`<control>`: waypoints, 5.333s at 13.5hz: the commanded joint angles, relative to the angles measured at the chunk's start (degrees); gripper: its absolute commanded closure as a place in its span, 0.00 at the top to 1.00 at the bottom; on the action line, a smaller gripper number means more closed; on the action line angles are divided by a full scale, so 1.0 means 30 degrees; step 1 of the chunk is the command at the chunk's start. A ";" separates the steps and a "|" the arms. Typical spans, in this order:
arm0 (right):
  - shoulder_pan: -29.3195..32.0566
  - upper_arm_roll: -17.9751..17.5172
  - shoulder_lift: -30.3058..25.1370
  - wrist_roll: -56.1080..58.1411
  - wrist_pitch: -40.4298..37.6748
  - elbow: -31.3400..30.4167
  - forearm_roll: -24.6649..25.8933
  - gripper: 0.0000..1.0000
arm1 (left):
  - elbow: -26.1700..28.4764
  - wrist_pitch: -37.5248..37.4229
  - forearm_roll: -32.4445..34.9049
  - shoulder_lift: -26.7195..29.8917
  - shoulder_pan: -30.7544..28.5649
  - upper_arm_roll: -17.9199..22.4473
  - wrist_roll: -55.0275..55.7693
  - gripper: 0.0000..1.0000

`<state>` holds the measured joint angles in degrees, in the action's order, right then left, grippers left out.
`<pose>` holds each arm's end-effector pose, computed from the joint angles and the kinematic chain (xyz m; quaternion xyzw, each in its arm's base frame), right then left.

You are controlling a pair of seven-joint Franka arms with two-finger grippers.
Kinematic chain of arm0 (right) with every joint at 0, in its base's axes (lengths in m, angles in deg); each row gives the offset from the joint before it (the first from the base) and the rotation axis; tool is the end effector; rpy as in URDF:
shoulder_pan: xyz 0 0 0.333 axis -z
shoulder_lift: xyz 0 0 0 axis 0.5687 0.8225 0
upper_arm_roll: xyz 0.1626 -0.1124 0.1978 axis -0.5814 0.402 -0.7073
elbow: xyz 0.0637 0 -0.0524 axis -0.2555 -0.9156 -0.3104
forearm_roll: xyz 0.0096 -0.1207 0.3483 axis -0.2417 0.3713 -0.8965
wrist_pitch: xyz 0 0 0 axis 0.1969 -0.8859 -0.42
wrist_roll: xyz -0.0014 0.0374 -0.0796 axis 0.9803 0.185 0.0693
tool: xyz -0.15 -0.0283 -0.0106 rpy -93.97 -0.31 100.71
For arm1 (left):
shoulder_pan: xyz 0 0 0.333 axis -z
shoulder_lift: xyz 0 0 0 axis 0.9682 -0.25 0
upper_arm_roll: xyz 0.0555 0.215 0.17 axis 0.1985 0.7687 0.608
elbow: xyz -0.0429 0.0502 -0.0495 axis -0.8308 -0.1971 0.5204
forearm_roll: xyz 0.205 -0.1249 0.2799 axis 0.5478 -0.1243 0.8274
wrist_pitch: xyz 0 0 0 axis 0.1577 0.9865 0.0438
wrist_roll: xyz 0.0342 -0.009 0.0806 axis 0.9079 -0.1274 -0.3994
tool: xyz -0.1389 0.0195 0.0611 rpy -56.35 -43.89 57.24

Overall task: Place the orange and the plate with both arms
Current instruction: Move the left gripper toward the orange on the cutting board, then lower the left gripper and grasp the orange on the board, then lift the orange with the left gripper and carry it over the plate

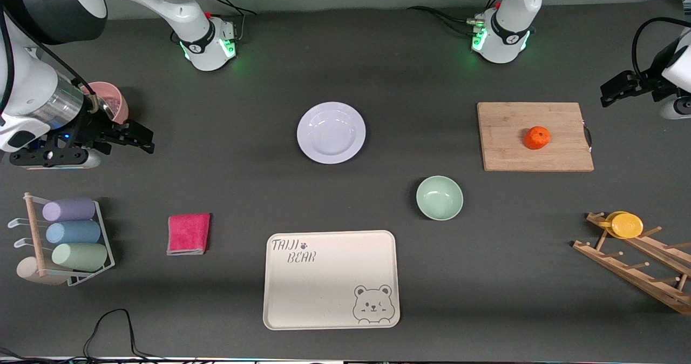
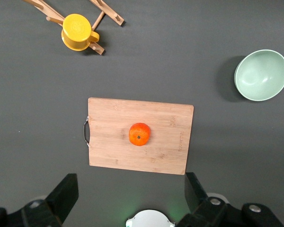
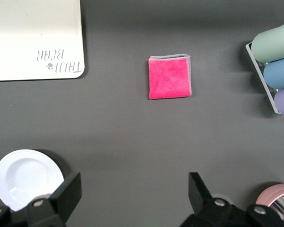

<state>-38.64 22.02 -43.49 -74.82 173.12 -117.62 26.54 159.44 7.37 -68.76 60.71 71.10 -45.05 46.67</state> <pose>0.5383 0.0765 0.4977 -0.9999 0.0127 0.0022 0.0044 0.4775 0.0110 0.5286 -0.9977 -0.0303 0.0475 0.0377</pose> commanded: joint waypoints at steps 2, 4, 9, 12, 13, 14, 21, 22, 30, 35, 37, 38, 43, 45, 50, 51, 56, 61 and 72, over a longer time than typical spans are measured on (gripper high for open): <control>0.0009 0.0402 0.0148 0.0001 -0.0124 0.0273 0.0322 1.00 | -0.0664 -0.0853 -0.0063 -0.0169 0.0330 0.0161 -0.0199 1.00; 0.0009 0.0635 0.0265 0.0001 -0.0182 0.0243 0.0322 1.00 | -0.0959 -0.1027 -0.0092 -0.0433 0.0331 0.0102 0.0268 1.00; -0.0020 0.1074 0.0266 -0.0028 -0.0153 0.0332 0.0235 1.00 | -0.0552 -0.2079 -0.0093 -0.0084 0.0272 0.0073 0.0240 1.00; -0.0224 0.1282 0.0468 0.0001 -0.0241 0.0419 0.0204 1.00 | 0.1786 -0.2317 -0.0093 0.2312 0.0272 0.0102 0.0300 1.00; -0.0254 0.1165 0.0963 -0.0028 -0.0328 0.0825 0.0320 1.00 | 0.2723 -0.2376 -0.0093 0.3307 0.0243 0.0131 0.0299 1.00; -0.0225 0.1251 0.0968 -0.0028 -0.0561 0.0858 0.0322 1.00 | 0.3776 -0.2405 -0.0064 0.4419 0.0214 0.0189 0.0299 1.00; -0.0166 0.3239 0.0910 0.0234 -0.3083 -0.0897 -0.5847 1.00 | 0.6275 -0.2291 -0.0034 0.6863 0.0038 0.0980 0.0065 1.00; -0.0167 0.3331 0.0910 0.0293 -0.3141 -0.0957 -0.6498 1.00 | 0.6567 -0.2114 -0.0034 0.6833 0.0038 0.1010 0.0036 1.00; -0.0312 0.3361 0.0881 0.0730 -0.2060 -0.3210 -1.2334 1.00 | 1.3240 0.5083 -0.0005 0.6542 0.0038 0.1391 0.0006 1.00; -0.0400 0.3245 0.2632 0.2081 -0.1733 -0.4324 -1.3383 1.00 | 1.5910 1.0968 0.0054 0.3792 -0.0049 0.1420 0.0006 1.00; -0.1246 0.3244 0.3279 0.2168 -0.1677 -0.5203 -1.3741 1.00 | 1.6674 1.3490 0.0054 0.2329 -0.0457 0.1420 0.0006 1.00; -0.1570 0.3244 0.3660 0.2169 -0.1590 -0.5235 -1.3741 1.00 | 1.7112 1.4663 0.0054 0.1799 -0.0605 0.1420 0.0006 1.00; -0.2070 0.3186 0.4717 0.4996 -0.0568 -0.5058 -1.5203 1.00 | 1.8783 1.9850 0.0024 -0.0663 -0.0781 0.1420 0.0211 1.00; -0.2335 0.3302 0.4718 0.5712 -0.0505 -0.5235 -1.5264 1.00 | 1.9167 2.1347 0.0024 -0.1454 -0.0870 0.1420 0.0241 1.00; -0.2393 0.3303 0.4866 0.6944 0.0226 -0.6083 -1.6172 1.00 | 1.9402 2.2848 0.0024 -0.2366 -0.0870 0.1420 0.0270 1.00; -0.2451 0.3303 0.4546 0.6944 0.0953 -0.6694 -1.6492 1.00 | 1.9402 2.2848 0.0024 -0.2425 -0.0870 0.1420 0.0270 1.00; -0.2715 0.3303 0.3109 0.8496 0.3680 -0.9860 -1.9832 1.00 | 1.9402 2.2848 0.0024 -0.2425 -0.0841 0.1420 0.0123 0.00; -0.2716 0.3303 0.2755 1.0244 0.4446 -1.1033 -2.1379 1.00 | 1.9373 2.2703 0.0024 -0.2425 -0.0841 0.1420 0.0123 0.00; -0.2774 0.3303 0.3077 1.4619 0.5295 -1.3262 -2.4844 1.00 | 1.1656 0.7345 0.0259 0.2702 -0.0607 0.0925 -0.0023 0.00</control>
<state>-46.02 31.47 -33.62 -32.98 187.57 -156.25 -45.98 202.98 40.46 -68.60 67.99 68.87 -41.30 46.76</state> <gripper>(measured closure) 0.000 0.344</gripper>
